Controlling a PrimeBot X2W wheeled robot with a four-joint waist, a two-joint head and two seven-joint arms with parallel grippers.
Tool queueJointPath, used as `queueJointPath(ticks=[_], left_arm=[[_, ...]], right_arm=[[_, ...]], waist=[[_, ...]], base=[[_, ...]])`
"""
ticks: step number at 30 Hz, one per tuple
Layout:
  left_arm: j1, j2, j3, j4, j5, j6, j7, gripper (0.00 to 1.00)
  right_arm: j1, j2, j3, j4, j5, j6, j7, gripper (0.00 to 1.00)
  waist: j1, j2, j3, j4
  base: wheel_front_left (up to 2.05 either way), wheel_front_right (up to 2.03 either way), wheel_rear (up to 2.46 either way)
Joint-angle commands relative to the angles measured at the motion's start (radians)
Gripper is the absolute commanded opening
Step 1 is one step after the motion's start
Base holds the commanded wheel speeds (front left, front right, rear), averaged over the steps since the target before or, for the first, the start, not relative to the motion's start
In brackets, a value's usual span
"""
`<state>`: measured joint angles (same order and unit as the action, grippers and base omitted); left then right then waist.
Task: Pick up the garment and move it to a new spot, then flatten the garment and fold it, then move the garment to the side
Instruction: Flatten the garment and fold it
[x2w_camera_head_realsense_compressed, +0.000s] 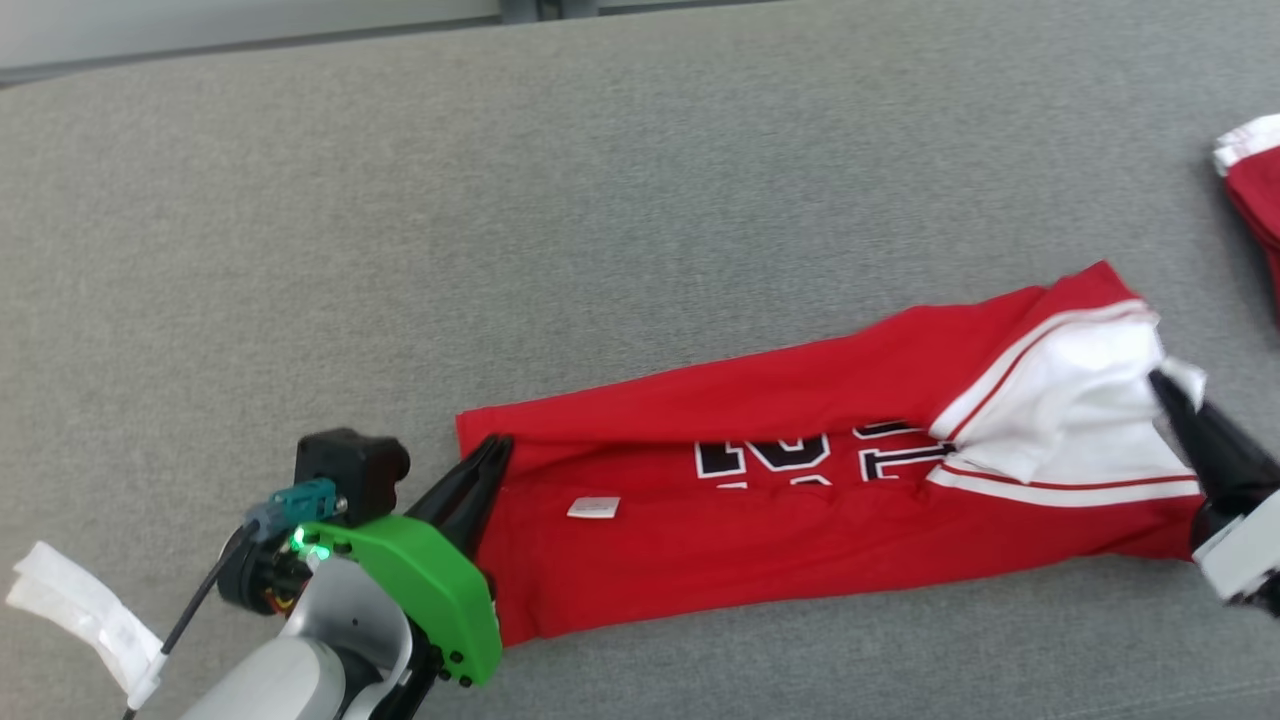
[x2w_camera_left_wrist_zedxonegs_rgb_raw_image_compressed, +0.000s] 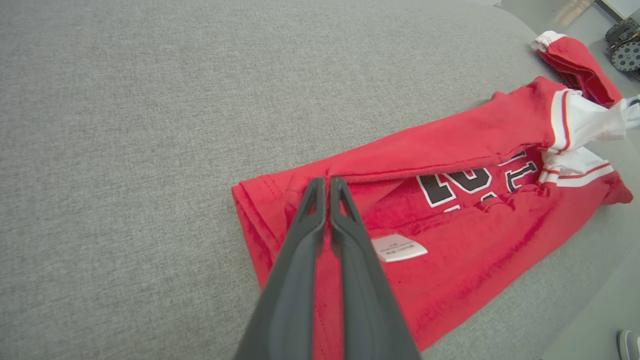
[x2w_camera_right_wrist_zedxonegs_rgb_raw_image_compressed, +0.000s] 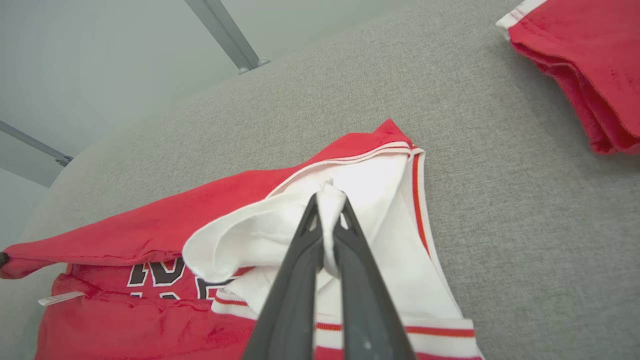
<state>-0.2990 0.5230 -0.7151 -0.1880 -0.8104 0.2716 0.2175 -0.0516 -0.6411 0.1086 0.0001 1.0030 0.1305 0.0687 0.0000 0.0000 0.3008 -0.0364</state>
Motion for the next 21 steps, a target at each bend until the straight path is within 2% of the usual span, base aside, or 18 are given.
queueJointPath(ticks=[1,4,5,6,7,8,11,14,17,21], left_arm=[[0.019,0.018,0.000,0.009,0.009,0.011,-0.010,0.00],[0.055,0.011,-0.009,0.036,0.014,0.022,-0.024,0.00],[0.065,-0.003,-0.002,0.053,0.005,0.035,-0.036,0.00],[0.071,-0.012,0.004,0.070,0.002,0.046,-0.048,0.00],[0.078,-0.012,-0.004,0.094,0.012,0.047,-0.052,0.39],[0.091,-0.016,-0.011,0.111,0.010,0.046,-0.052,1.00],[0.111,-0.025,-0.008,0.160,0.037,0.074,-0.103,1.00],[0.140,-0.023,0.010,0.200,0.107,0.136,-0.215,1.00],[0.179,-0.054,0.049,0.212,0.130,0.186,-0.344,1.00],[0.215,-0.122,0.096,0.214,0.154,0.211,-0.463,1.00]], right_arm=[[0.016,0.020,0.006,0.008,-0.012,0.000,-0.006,0.00],[0.026,0.053,0.011,0.055,-0.053,0.000,-0.010,0.00],[0.020,0.067,-0.002,0.093,-0.084,0.000,-0.012,0.34],[0.012,0.074,-0.005,0.118,-0.117,0.000,-0.008,1.00],[0.001,0.088,-0.006,0.148,-0.153,0.000,0.005,1.00],[-0.008,0.100,-0.002,0.159,-0.171,0.000,0.016,1.00],[-0.024,0.110,-0.047,0.168,-0.211,0.000,0.028,1.00],[-0.029,0.121,-0.098,0.138,-0.246,0.000,0.057,1.00],[-0.047,0.128,-0.153,0.101,-0.293,0.000,0.121,1.00],[-0.076,0.143,-0.136,0.117,-0.380,0.000,0.230,1.00]], waist=[[0.0000,0.0000,-0.038,-0.045],[0.0000,0.0000,-0.039,-0.049],[0.0000,0.0000,-0.041,-0.049],[0.0000,0.0000,-0.042,-0.049],[0.0000,0.0000,-0.044,-0.049],[0.0000,0.0000,-0.047,-0.049],[0.0000,0.0000,-0.056,-0.044],[0.0000,0.0000,-0.059,-0.042],[0.0000,0.0000,-0.047,-0.042],[0.0000,0.0000,-0.013,-0.024]], base=[[0.00,0.00,0.00],[0.00,0.00,0.00],[0.00,0.00,0.00],[0.00,0.00,0.00],[0.00,0.00,0.00],[0.00,0.00,0.00],[0.00,0.00,0.00],[0.00,0.00,0.00],[0.00,0.00,0.00],[0.00,0.00,0.00]])
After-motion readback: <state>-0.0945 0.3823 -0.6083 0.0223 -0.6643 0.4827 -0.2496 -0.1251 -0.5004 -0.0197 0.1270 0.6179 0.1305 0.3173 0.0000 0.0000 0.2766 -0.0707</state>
